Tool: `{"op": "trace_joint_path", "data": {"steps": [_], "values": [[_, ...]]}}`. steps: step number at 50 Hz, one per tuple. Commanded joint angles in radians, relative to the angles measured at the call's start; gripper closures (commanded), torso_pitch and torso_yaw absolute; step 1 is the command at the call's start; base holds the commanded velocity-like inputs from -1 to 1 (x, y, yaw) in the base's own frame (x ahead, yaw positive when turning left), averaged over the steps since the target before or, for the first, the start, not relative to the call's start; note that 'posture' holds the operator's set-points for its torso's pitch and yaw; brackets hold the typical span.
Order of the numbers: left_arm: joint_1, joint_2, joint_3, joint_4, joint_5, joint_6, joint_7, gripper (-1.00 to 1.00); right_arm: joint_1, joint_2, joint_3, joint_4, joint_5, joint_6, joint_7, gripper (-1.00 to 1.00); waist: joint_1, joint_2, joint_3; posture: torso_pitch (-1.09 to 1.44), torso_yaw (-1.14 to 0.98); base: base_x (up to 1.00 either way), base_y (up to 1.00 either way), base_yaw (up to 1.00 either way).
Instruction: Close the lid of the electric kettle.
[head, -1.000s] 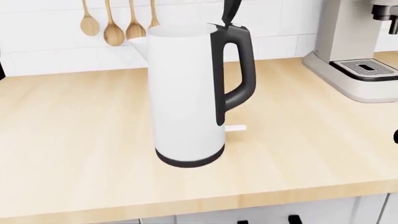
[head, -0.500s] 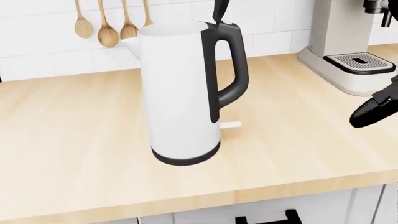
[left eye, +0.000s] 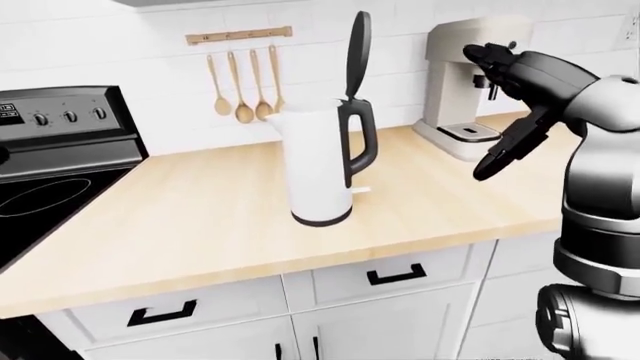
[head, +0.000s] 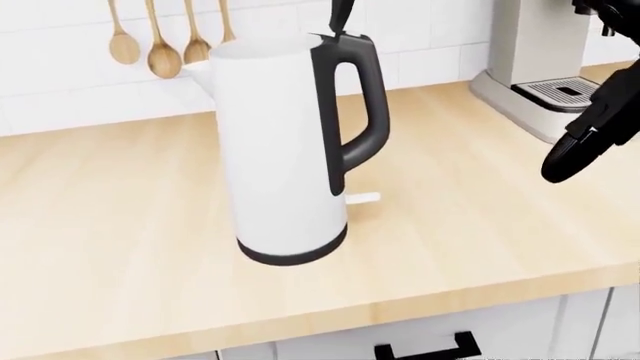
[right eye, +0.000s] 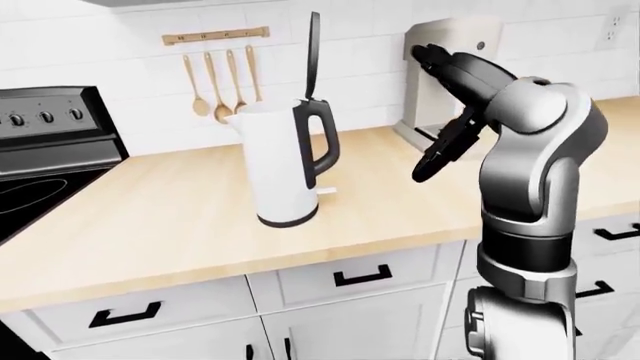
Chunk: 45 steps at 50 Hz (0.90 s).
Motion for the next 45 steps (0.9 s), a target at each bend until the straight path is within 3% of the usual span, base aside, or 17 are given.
{"op": "trace_joint_path", "data": {"steps": [1,12,32,45], "values": [[-0.013,0.020,0.009,-0.003,0.002,-0.021,-0.003,-1.00,-0.044,-0.004,-0.007,-0.004,-0.023,-0.040,-0.009,-1.00,0.000,0.000,0.000,-0.56,0.00,0.00,0.00,0.00],[-0.010,0.029,0.016,-0.002,-0.009,-0.019,0.002,-1.00,-0.131,0.030,0.031,0.088,-0.125,-0.114,0.053,-1.00,-0.004,0.009,0.002,-0.56,0.00,0.00,0.00,0.00],[-0.013,0.013,0.005,0.003,0.014,-0.023,-0.013,-1.00,-0.252,0.082,0.063,0.286,-0.224,-0.229,0.044,-1.00,-0.007,0.017,0.004,-0.56,0.00,0.00,0.00,0.00],[-0.012,0.018,0.011,0.007,0.007,-0.023,-0.010,-1.00,-0.273,0.110,0.075,0.351,-0.260,-0.299,0.066,-1.00,-0.007,0.020,0.004,-0.56,0.00,0.00,0.00,0.00]]}}
